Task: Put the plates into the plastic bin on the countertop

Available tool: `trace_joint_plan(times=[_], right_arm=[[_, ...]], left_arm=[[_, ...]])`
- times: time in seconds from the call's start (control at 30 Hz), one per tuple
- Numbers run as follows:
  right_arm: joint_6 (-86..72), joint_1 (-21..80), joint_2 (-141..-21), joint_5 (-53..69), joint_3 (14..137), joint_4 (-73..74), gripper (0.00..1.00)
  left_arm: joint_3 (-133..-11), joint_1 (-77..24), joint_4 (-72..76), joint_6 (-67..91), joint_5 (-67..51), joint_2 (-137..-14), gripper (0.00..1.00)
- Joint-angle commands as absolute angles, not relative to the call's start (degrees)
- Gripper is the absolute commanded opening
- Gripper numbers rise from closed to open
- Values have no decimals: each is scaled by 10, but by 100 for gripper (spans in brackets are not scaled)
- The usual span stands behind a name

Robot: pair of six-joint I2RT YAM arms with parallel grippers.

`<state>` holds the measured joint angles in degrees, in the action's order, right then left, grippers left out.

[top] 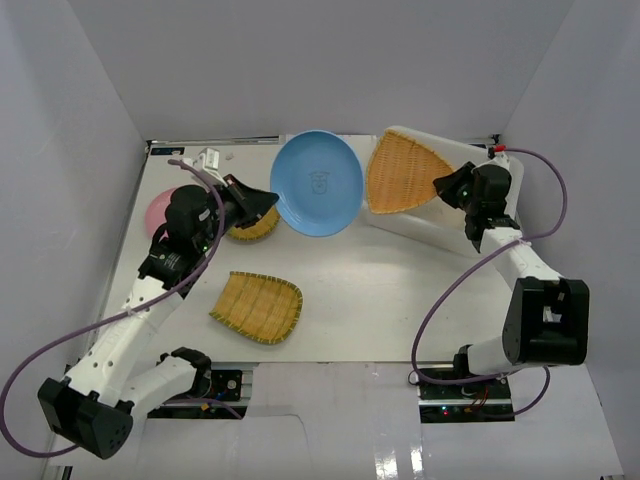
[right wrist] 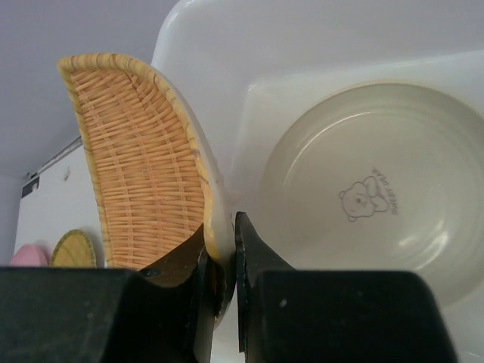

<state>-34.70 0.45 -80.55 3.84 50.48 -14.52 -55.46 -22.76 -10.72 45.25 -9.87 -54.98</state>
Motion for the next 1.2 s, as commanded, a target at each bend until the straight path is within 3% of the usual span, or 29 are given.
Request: trace_joint_plan(times=[0.0, 0.2, 0.57, 0.97, 1.03, 1.07, 1.13, 1.17], right_arm=[[-295, 41, -846, 124, 513, -120, 8], [-288, 57, -870, 213, 542, -117, 8], [-292, -45, -819, 37, 585, -92, 8], [-264, 43, -880, 80, 560, -84, 9], [-270, 46, -882, 79, 573, -80, 19], [-270, 45, -882, 55, 580, -62, 42], [-267, 40, -878, 30, 593, -49, 69], [-268, 34, -875, 20, 596, -45, 89]], left_arm=[[-598, -277, -68, 436, -48, -576, 0], [-634, -333, -60, 422, -12, -621, 0], [-642, -348, -55, 407, 12, -637, 0], [-676, -373, -39, 396, 40, -713, 0], [-697, -378, -52, 389, 49, -736, 0], [-706, -380, -58, 387, 61, -746, 0], [-728, -387, -72, 378, 72, -778, 0], [-735, -388, -75, 376, 75, -789, 0]])
